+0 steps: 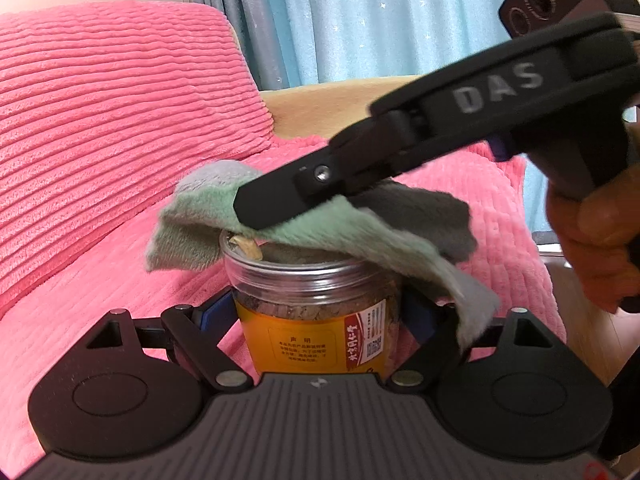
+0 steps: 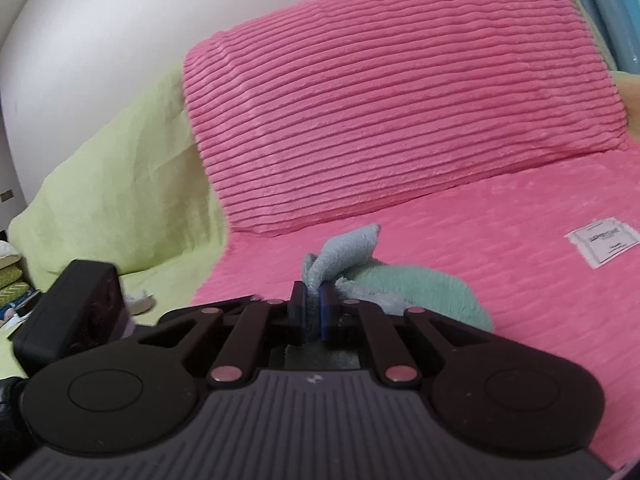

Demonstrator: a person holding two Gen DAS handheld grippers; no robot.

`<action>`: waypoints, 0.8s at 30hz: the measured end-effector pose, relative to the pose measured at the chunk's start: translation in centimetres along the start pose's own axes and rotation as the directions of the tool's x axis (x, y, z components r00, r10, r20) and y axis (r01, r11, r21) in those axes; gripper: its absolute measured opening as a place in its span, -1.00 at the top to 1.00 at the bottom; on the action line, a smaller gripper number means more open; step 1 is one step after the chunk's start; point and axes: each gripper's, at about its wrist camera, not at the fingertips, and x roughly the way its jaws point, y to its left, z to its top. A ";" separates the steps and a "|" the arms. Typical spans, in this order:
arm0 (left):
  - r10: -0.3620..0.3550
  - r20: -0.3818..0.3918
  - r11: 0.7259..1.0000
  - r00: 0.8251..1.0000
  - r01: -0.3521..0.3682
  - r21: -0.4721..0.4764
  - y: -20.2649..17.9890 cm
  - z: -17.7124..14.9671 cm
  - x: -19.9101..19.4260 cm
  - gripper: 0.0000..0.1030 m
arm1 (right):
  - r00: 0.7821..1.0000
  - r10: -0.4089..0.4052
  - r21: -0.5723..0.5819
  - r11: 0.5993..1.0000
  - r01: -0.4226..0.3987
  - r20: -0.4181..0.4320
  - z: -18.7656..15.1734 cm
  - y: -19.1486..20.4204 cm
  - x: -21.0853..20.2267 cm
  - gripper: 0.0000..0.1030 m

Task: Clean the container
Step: 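Hold the jar with the left gripper while the right gripper keeps wiping the lid, then lower the jar onto the cushion with the left gripper while the right gripper drops the cloth beside it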

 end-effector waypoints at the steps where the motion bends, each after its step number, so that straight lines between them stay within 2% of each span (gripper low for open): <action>1: 0.000 0.001 1.000 1.000 0.000 0.001 0.0 0.0 0.0 -0.66 | 1.000 -0.006 0.001 1.000 0.006 0.001 0.1 -0.2 0.0 0.92; 6: 0.003 0.010 1.000 1.000 -0.003 -0.008 0.1 0.1 0.1 -0.65 | 0.998 -0.063 -0.008 0.998 0.063 0.018 0.4 -0.9 -0.6 0.92; 10: 0.024 0.021 0.999 0.999 -0.023 -0.039 0.7 0.3 0.2 -0.65 | 0.987 -0.148 0.036 0.989 0.146 0.066 1.0 -2.7 -1.3 0.91; 14: 0.080 0.029 0.993 0.996 -0.078 -0.083 1.8 0.4 0.4 -0.65 | 0.959 -0.258 0.061 0.966 0.253 0.113 1.5 -4.5 -1.9 0.91; 19: 0.195 0.028 0.969 0.980 -0.188 -0.159 3.4 0.5 1.0 -0.65 | 0.902 -0.382 -0.012 0.920 0.392 0.202 1.9 -4.8 -2.3 0.91; 20: 0.209 0.022 0.963 0.978 -0.202 -0.176 3.6 0.4 1.2 -0.65 | 0.898 -0.389 -0.024 0.915 0.402 0.204 1.9 -5.0 -2.2 0.91; 24: 0.225 0.004 0.952 0.974 -0.219 -0.215 4.2 0.1 1.5 -0.65 | 0.911 -0.393 -0.024 0.917 0.399 0.123 1.3 -6.4 -0.8 0.91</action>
